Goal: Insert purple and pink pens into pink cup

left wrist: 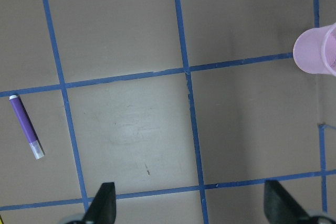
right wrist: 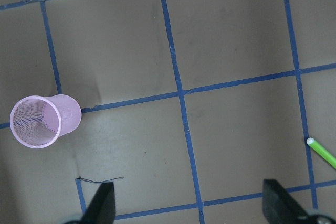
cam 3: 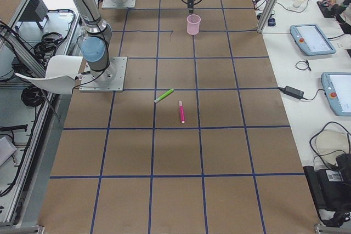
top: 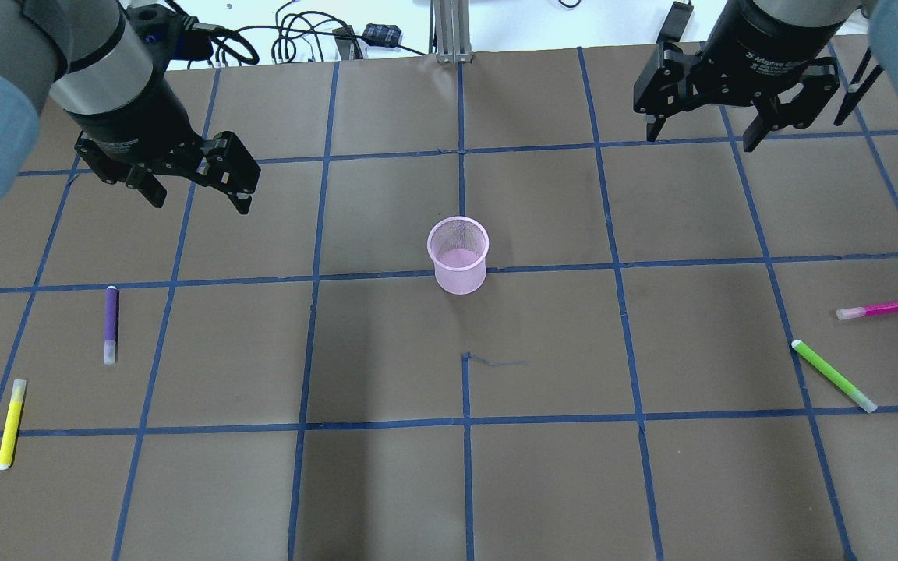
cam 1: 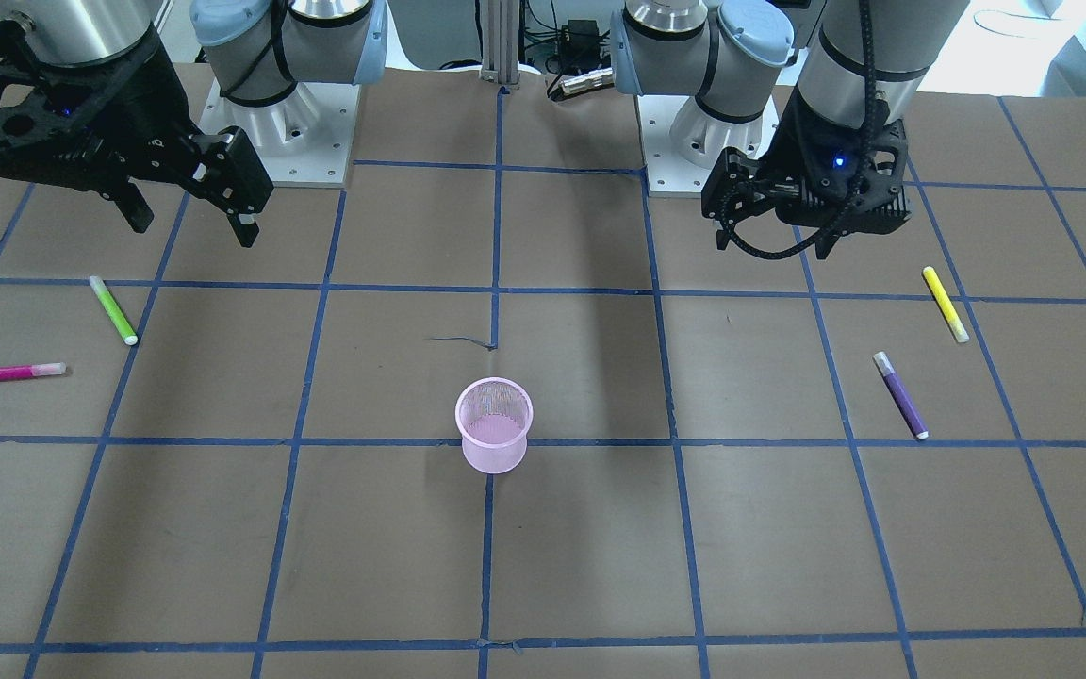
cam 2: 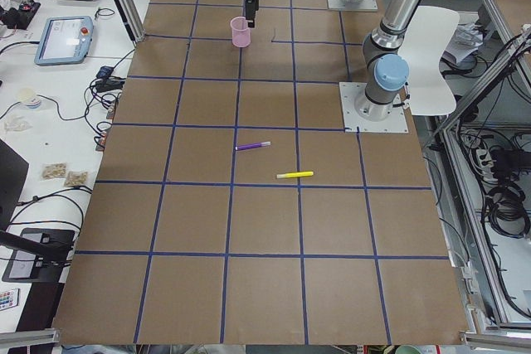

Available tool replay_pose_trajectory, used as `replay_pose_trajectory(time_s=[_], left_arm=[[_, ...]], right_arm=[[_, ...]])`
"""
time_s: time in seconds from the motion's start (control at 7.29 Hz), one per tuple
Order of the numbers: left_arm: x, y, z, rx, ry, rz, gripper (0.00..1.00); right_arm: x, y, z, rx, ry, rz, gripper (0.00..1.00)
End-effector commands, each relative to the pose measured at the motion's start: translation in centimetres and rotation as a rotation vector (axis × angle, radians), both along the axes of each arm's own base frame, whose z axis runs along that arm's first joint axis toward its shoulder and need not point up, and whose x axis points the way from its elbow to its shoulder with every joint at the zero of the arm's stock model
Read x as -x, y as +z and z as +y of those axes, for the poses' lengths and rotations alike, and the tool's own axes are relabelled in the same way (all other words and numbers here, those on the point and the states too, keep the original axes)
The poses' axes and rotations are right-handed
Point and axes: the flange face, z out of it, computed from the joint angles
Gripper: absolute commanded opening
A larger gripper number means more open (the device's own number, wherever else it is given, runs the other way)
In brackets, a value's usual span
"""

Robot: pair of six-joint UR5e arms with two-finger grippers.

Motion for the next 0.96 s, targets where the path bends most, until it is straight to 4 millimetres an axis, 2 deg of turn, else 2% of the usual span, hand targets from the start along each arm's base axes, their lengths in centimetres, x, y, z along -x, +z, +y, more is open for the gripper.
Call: replay_pose_trajectory(time_s=[0.0, 0.14, 0.41, 0.55, 0.69, 0.82], left_arm=[[-0.5, 0.0, 0.0, -0.003, 0.006, -0.015, 1.00], [-0.9, -0.1, -0.1, -0.005, 0.017, -0.013, 1.00], [-0.8, -0.3, 0.1, -0.018, 0.017, -0.014, 1.00], [-0.9, -0.6, 0.3, -0.040, 0.018, -0.014, 1.00], [-0.9, -0.6, 0.4, -0.044, 0.018, -0.014, 1.00], [-0.9, -0.7, 0.3, -0.044, 0.020, -0.011, 1.00]], right_arm=[[0.0, -0.1, 0.0, -0.002, 0.002, 0.001, 1.00], [0.0, -0.1, -0.1, -0.001, 0.002, -0.003, 1.00], [1.1, -0.4, -0.6, -0.006, 0.020, 0.008, 1.00], [2.6, -0.4, -1.0, -0.005, 0.110, 0.039, 1.00], [7.0, -0.8, -1.5, -0.026, 0.147, 0.074, 1.00], [12.8, -1.5, -1.5, -0.069, 0.219, 0.061, 1.00]])
